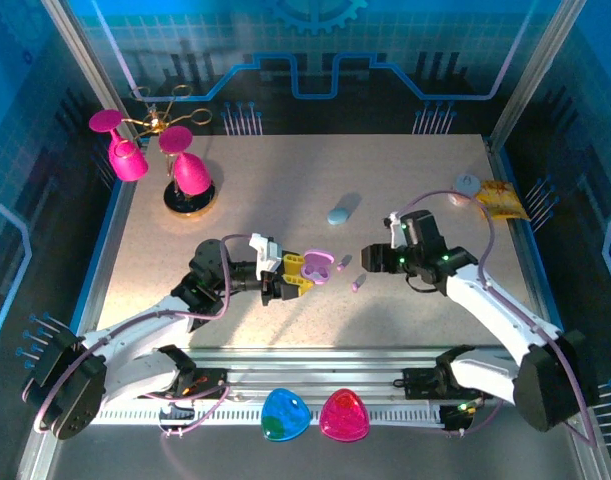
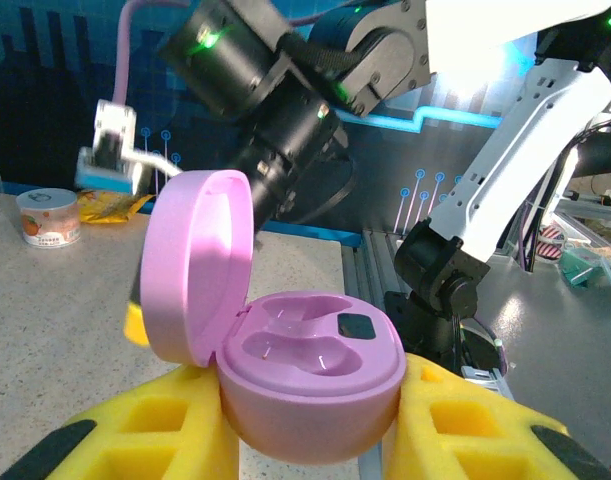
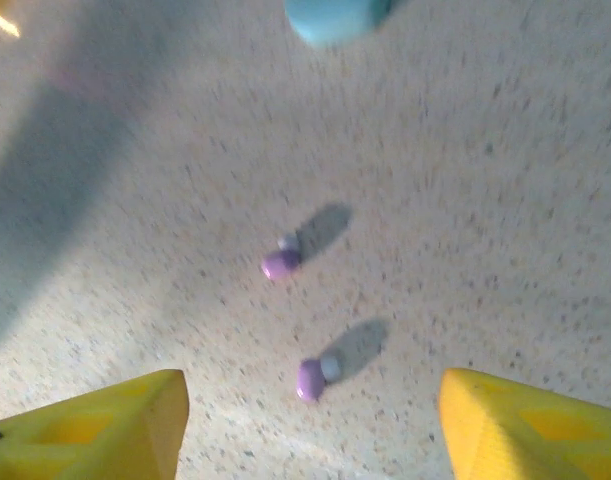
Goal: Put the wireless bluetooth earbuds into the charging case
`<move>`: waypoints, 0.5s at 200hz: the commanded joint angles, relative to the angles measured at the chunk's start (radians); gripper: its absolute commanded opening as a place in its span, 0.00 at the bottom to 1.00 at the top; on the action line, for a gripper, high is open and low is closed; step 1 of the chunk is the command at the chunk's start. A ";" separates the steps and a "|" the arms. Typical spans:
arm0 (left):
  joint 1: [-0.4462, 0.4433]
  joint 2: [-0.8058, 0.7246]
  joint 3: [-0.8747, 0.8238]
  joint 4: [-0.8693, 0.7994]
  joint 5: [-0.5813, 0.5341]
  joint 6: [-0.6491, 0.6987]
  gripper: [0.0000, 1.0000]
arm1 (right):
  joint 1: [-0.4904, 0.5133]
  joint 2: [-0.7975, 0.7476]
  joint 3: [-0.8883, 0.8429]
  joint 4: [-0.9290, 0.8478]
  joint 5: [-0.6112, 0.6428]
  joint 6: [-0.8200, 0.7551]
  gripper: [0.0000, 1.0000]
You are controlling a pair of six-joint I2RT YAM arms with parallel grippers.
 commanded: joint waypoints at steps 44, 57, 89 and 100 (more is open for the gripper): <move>0.005 -0.028 -0.023 0.050 -0.003 -0.007 0.31 | 0.095 0.234 0.015 0.086 -0.076 -0.032 0.58; 0.006 -0.034 -0.027 0.050 -0.003 -0.010 0.31 | 0.101 0.293 0.034 0.099 -0.109 -0.051 0.58; 0.006 -0.050 -0.039 0.042 -0.015 -0.006 0.31 | 0.105 0.391 0.061 0.147 -0.150 -0.084 0.58; 0.005 -0.052 -0.039 0.040 -0.016 -0.005 0.31 | 0.105 0.415 0.062 0.164 -0.163 -0.100 0.59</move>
